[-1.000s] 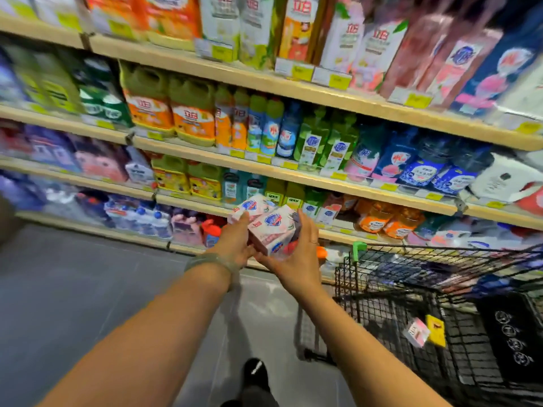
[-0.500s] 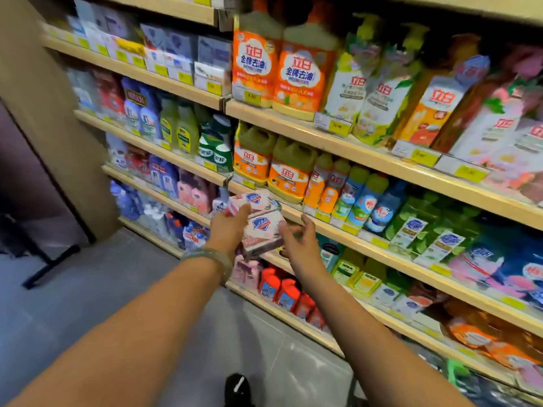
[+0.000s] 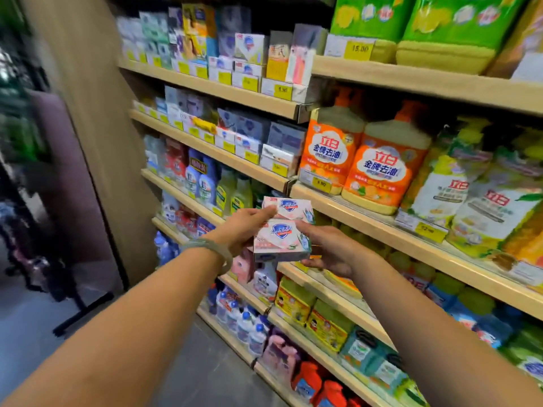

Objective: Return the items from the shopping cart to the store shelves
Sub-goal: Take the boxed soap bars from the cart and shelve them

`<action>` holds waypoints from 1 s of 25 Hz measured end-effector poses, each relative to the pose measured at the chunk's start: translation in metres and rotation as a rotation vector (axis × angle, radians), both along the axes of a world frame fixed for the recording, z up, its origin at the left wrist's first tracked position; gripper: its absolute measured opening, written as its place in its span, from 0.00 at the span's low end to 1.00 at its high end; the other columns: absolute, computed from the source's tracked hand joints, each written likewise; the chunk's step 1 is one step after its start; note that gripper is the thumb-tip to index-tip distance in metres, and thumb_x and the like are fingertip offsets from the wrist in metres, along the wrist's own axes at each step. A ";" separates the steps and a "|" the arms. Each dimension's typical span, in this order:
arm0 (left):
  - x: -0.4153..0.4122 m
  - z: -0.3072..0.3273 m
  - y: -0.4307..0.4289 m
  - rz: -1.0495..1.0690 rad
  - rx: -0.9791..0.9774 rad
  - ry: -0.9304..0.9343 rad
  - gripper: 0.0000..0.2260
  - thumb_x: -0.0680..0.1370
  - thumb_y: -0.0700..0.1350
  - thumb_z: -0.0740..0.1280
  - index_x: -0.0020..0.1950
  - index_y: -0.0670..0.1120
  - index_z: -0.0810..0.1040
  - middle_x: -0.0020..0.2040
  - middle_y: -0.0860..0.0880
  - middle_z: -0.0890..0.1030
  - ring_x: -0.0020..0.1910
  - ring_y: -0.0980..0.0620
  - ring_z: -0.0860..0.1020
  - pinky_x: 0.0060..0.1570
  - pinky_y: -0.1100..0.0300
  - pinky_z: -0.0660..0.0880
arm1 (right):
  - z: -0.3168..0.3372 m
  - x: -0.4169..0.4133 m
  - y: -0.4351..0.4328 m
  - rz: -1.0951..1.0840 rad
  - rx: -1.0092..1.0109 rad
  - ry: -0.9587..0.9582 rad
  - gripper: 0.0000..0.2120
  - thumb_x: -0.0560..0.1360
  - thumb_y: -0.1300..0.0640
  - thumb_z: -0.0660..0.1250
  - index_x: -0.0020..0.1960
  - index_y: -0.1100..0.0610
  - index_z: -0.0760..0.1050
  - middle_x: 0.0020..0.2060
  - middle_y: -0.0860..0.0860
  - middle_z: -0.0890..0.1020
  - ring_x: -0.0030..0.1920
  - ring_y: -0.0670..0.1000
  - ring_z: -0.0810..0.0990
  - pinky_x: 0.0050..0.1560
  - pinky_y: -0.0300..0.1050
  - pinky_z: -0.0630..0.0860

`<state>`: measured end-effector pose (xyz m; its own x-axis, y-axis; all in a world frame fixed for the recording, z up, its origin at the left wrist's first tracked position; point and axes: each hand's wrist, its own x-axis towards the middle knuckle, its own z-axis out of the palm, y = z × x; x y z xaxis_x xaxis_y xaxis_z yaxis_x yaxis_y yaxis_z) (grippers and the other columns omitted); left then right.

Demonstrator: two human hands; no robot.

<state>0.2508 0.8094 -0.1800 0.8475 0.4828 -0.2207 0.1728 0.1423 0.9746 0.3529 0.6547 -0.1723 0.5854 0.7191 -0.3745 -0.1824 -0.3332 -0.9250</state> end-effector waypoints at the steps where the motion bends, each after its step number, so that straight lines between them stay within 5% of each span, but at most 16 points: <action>1: 0.001 0.005 0.016 0.001 0.011 -0.013 0.20 0.75 0.57 0.67 0.55 0.40 0.80 0.54 0.37 0.83 0.46 0.41 0.83 0.48 0.48 0.80 | 0.004 0.004 0.017 -0.007 0.006 0.004 0.14 0.75 0.45 0.66 0.54 0.54 0.78 0.41 0.49 0.86 0.37 0.46 0.83 0.33 0.41 0.78; 6: 0.009 0.031 0.106 -0.029 0.028 -0.172 0.16 0.77 0.51 0.66 0.57 0.39 0.76 0.53 0.42 0.83 0.47 0.44 0.82 0.51 0.48 0.79 | 0.037 0.008 0.112 -0.066 0.132 -0.073 0.10 0.76 0.50 0.67 0.53 0.54 0.78 0.35 0.49 0.86 0.35 0.48 0.84 0.33 0.47 0.81; 10: 0.015 0.061 0.177 -0.031 0.077 -0.245 0.23 0.76 0.49 0.69 0.63 0.35 0.70 0.51 0.43 0.82 0.44 0.50 0.82 0.36 0.59 0.80 | 0.055 -0.001 0.183 -0.157 0.251 -0.125 0.04 0.78 0.54 0.65 0.49 0.53 0.77 0.38 0.50 0.84 0.38 0.49 0.82 0.36 0.52 0.82; 12: 0.017 0.077 0.214 -0.067 0.090 -0.260 0.25 0.74 0.50 0.70 0.62 0.34 0.71 0.51 0.41 0.83 0.45 0.49 0.82 0.38 0.56 0.81 | 0.063 -0.005 0.217 -0.233 0.329 -0.131 0.04 0.78 0.54 0.64 0.49 0.53 0.76 0.40 0.51 0.82 0.38 0.49 0.81 0.32 0.48 0.82; 16: 0.015 0.091 0.267 -0.206 0.034 -0.278 0.07 0.77 0.45 0.67 0.47 0.42 0.77 0.38 0.46 0.85 0.32 0.54 0.83 0.31 0.63 0.80 | 0.075 -0.006 0.271 -0.377 0.435 -0.130 0.14 0.76 0.53 0.67 0.60 0.55 0.74 0.43 0.50 0.83 0.40 0.47 0.83 0.32 0.45 0.81; 18: 0.019 0.093 0.290 -0.261 0.019 -0.266 0.12 0.77 0.49 0.67 0.55 0.42 0.76 0.46 0.44 0.85 0.39 0.50 0.84 0.34 0.58 0.81 | 0.081 -0.003 0.292 -0.401 0.439 -0.110 0.20 0.75 0.52 0.68 0.65 0.56 0.71 0.46 0.50 0.83 0.43 0.47 0.83 0.35 0.48 0.82; 20: 0.028 0.099 0.313 -0.229 0.027 -0.306 0.17 0.76 0.50 0.68 0.60 0.42 0.73 0.53 0.42 0.83 0.42 0.47 0.84 0.35 0.55 0.82 | 0.092 -0.003 0.313 -0.375 0.428 -0.115 0.14 0.76 0.53 0.66 0.60 0.55 0.72 0.44 0.49 0.83 0.41 0.46 0.83 0.33 0.47 0.82; 25: 0.049 0.113 0.355 -0.175 -0.005 -0.386 0.10 0.77 0.52 0.66 0.53 0.48 0.72 0.54 0.43 0.83 0.48 0.44 0.83 0.43 0.46 0.81 | 0.119 0.022 0.351 -0.283 0.335 -0.184 0.07 0.76 0.53 0.66 0.52 0.54 0.74 0.44 0.52 0.80 0.47 0.52 0.80 0.50 0.59 0.80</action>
<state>0.2998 1.1640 -0.0668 0.9374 0.3244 0.1269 -0.1829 0.1481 0.9719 0.3748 1.0061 -0.0533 0.8104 0.5856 -0.0206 -0.0457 0.0282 -0.9986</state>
